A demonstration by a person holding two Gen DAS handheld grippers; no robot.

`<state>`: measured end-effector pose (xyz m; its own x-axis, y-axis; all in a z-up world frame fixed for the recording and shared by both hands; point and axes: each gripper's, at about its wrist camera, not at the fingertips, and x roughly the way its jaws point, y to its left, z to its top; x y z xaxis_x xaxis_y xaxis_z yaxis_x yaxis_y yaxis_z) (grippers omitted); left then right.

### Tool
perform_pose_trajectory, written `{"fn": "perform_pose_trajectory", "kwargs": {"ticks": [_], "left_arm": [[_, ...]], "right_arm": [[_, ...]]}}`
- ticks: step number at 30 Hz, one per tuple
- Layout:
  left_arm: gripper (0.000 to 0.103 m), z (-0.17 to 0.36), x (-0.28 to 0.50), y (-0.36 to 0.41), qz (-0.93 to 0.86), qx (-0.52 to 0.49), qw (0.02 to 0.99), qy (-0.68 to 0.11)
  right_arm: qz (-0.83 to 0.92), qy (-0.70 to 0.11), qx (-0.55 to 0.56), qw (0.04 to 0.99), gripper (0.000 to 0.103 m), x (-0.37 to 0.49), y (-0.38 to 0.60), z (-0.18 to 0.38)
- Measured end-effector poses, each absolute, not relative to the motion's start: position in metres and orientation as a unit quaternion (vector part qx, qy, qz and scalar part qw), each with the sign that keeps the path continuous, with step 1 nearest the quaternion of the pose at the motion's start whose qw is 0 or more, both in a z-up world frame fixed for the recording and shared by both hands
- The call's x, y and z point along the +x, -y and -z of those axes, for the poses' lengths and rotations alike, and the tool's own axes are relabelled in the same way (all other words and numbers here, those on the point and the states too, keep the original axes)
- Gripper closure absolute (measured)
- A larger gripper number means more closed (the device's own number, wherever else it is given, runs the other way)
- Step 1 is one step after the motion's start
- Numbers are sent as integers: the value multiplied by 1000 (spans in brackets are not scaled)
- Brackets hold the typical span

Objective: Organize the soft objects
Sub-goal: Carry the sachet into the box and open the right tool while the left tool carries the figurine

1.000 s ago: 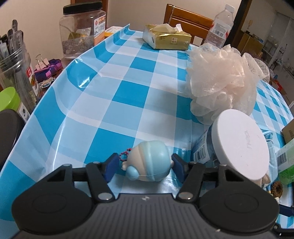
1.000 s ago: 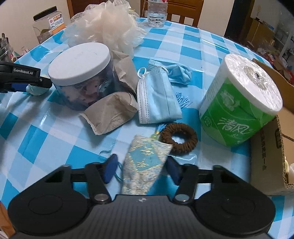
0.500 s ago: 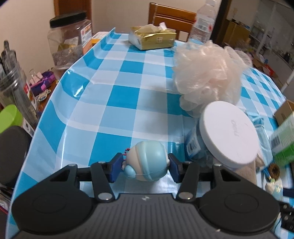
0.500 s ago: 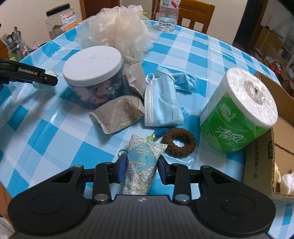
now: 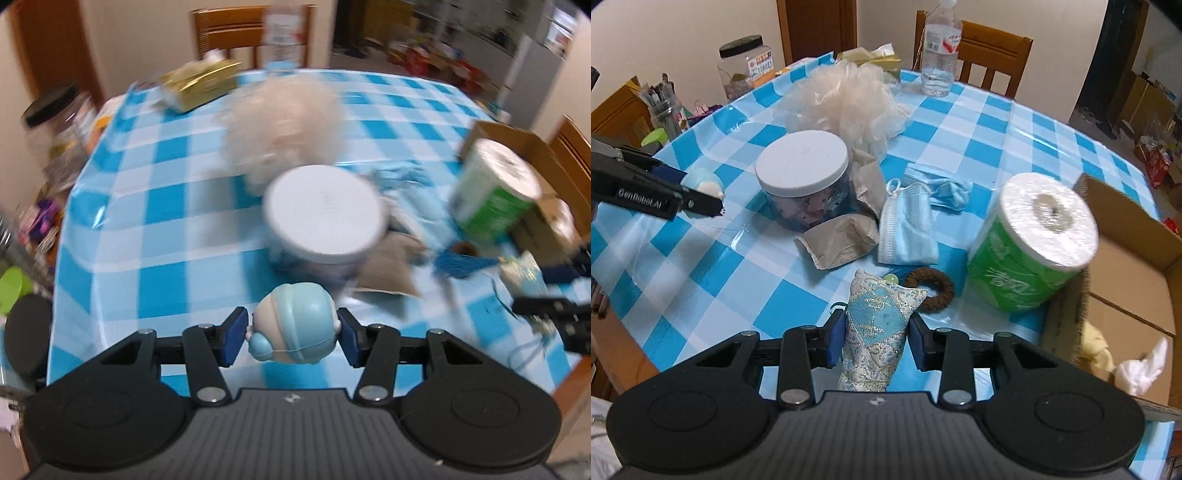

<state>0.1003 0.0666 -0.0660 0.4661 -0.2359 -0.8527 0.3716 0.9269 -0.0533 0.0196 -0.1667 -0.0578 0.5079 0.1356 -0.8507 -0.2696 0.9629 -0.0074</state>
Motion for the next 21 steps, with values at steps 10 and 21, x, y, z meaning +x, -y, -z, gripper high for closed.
{"fn": "perform_pose_trajectory", "kwargs": {"ticks": [10, 21], "left_arm": [[52, 29, 62, 6, 285, 120, 829, -466], [52, 10, 37, 82, 323, 141, 824, -445]], "right_arm": [[-106, -453, -66, 883, 62, -15, 221, 17], [-87, -419, -76, 900, 62, -26, 301, -7]]}}
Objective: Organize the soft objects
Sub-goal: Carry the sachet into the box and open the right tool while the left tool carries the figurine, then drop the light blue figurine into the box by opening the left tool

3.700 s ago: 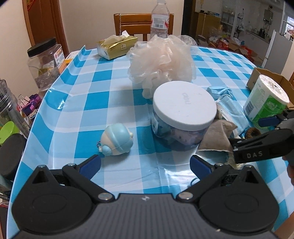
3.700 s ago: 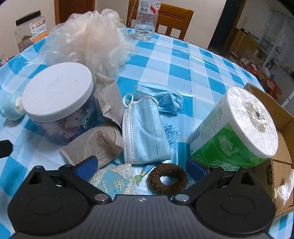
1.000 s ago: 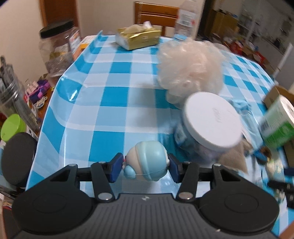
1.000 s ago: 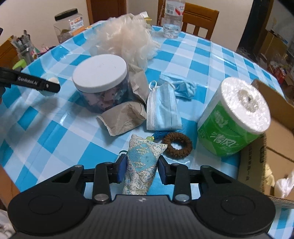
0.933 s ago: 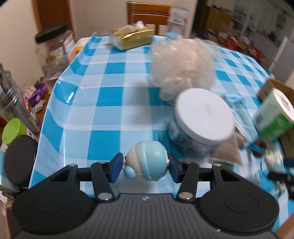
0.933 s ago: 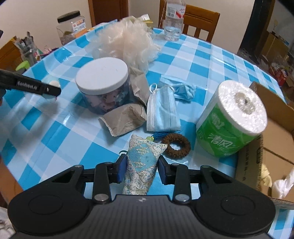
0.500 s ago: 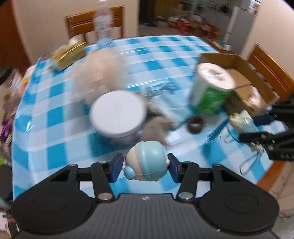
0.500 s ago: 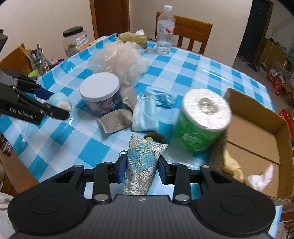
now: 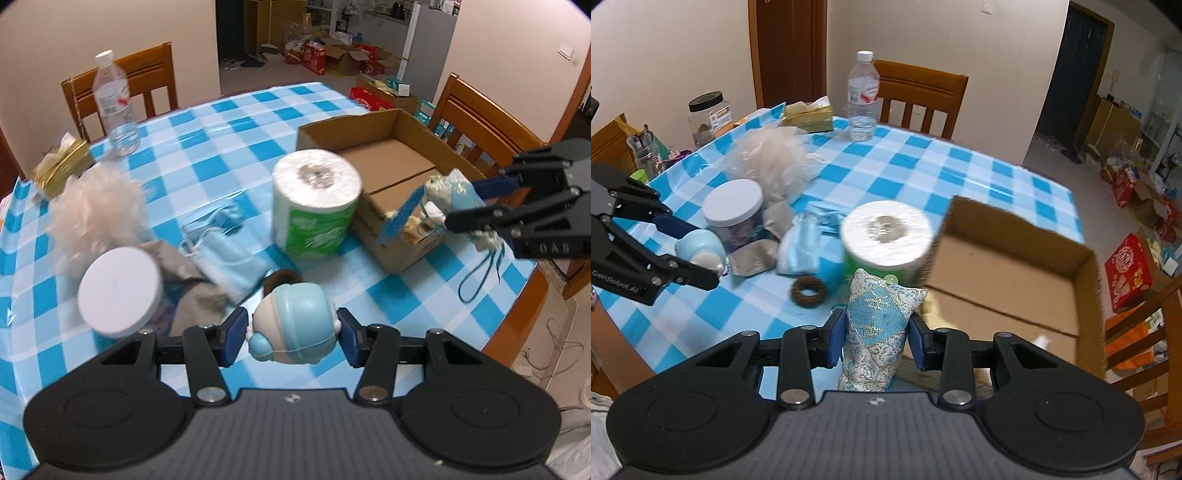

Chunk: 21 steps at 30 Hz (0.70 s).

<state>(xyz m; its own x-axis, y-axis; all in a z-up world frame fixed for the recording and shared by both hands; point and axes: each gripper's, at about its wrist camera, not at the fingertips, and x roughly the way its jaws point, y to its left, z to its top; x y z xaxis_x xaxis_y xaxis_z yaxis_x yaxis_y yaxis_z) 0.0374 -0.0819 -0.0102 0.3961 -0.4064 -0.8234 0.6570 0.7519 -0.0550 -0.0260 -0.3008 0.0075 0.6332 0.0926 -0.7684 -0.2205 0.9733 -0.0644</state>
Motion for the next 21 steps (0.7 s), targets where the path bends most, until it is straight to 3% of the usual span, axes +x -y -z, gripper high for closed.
{"fn": "perform_pose_trajectory", "kwargs": {"ticks": [17, 18, 21], "left_arm": [[52, -8, 21, 161, 311, 143, 847, -407], [52, -10, 21, 165, 309, 142, 849, -405], [52, -12, 23, 176, 304, 140, 853, -401]], "right_arm": [[-93, -394, -126, 906, 62, 23, 387, 1], [-96, -394, -124, 905, 59, 27, 389, 4], [-103, -399, -118, 904, 36, 34, 394, 15]]}}
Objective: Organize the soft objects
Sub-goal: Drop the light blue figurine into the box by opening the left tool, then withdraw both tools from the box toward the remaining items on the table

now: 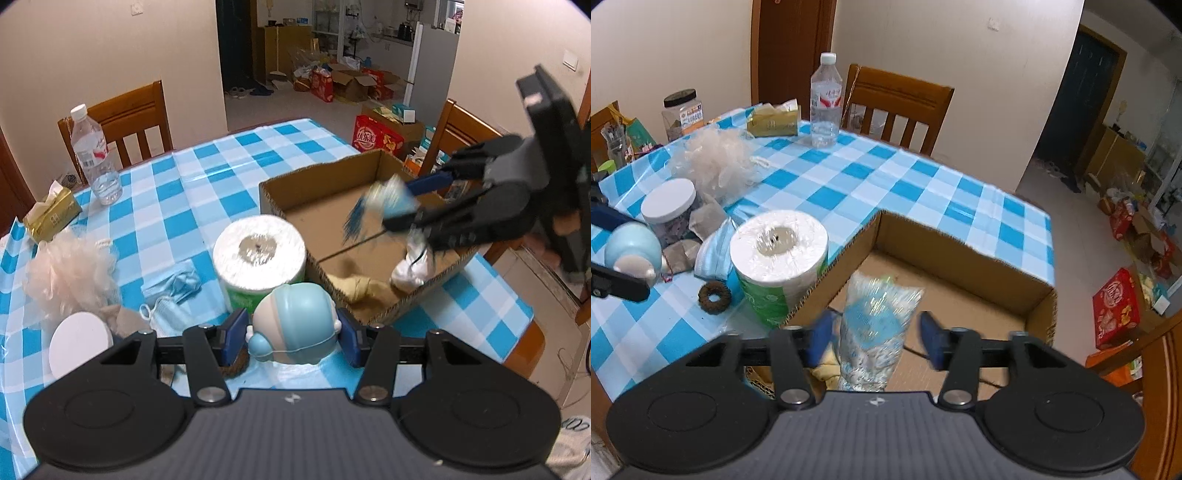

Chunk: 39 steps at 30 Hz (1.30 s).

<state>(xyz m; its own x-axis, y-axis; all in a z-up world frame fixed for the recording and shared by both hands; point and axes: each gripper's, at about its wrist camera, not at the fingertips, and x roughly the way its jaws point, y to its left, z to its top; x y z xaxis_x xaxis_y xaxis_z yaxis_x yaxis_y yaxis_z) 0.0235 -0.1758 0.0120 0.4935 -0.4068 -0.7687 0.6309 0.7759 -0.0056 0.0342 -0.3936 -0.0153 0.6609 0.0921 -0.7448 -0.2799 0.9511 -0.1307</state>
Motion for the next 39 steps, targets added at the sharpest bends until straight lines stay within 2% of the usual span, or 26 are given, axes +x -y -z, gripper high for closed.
{"fn": "perform_pose_trajectory", "kwargs": {"ticks": [2, 8, 11, 19, 28, 30, 31, 32, 34, 39], "left_arm": [[52, -13, 26, 183, 301, 141, 855, -398], [52, -18, 36, 206, 305, 147, 859, -385], [52, -19, 44, 221, 314, 149, 859, -376], [52, -21, 73, 277, 346, 168, 855, -347], [50, 16, 124, 321, 327, 179, 850, -372], [42, 22, 130, 325, 321, 181, 851, -374], [25, 24, 133, 325, 320, 179, 851, -377], [14, 26, 134, 326, 320, 176, 851, -378], [7, 27, 134, 325, 315, 178, 854, -375], [4, 20, 124, 316, 300, 192, 870, -342]], "right_arm": [[-106, -399, -110, 904, 15, 31, 395, 21], [-107, -411, -66, 903, 5, 12, 399, 34], [-94, -412, -48, 905, 2, 2, 402, 37], [-52, -394, -16, 918, 2, -15, 411, 38], [-20, -386, -7, 922, 1, -27, 421, 36], [-15, -386, -7, 922, 1, -27, 423, 36], [-14, -386, -6, 922, 0, -28, 424, 36], [-12, -386, -6, 922, 0, -28, 425, 35], [-11, -385, -6, 923, 0, -28, 426, 35], [-9, -385, -4, 923, 0, -25, 424, 35]]}}
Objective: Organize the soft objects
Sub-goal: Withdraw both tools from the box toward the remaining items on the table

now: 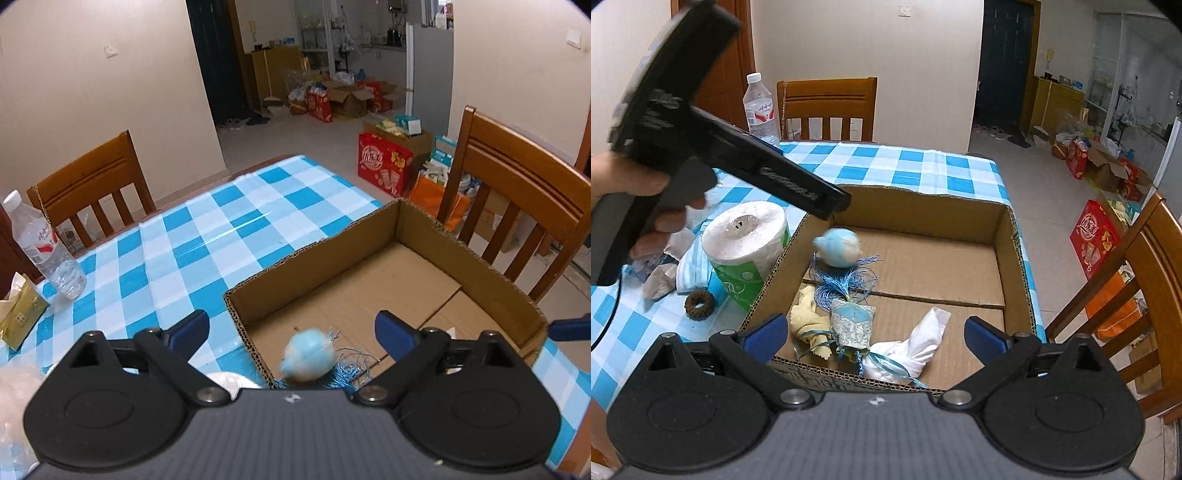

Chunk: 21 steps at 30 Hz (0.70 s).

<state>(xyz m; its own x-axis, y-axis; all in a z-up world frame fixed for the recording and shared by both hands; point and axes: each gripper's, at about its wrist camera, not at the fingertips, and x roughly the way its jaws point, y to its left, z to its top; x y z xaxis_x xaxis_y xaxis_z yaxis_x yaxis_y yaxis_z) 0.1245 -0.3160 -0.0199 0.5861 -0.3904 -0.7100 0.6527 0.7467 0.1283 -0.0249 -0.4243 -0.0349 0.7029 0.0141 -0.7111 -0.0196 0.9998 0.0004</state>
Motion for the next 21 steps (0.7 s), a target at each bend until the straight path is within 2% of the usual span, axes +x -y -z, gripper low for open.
{"fn": "perform_pose_trajectory", "kwargs": {"ticks": [8, 21], "left_arm": [[1, 7, 91, 292, 304, 203, 876, -314], [1, 18, 52, 243, 280, 157, 877, -357]], "right_arm": [[1, -394, 1, 919, 0, -20, 421, 38], [5, -406, 11, 914, 0, -22, 406, 44]]}}
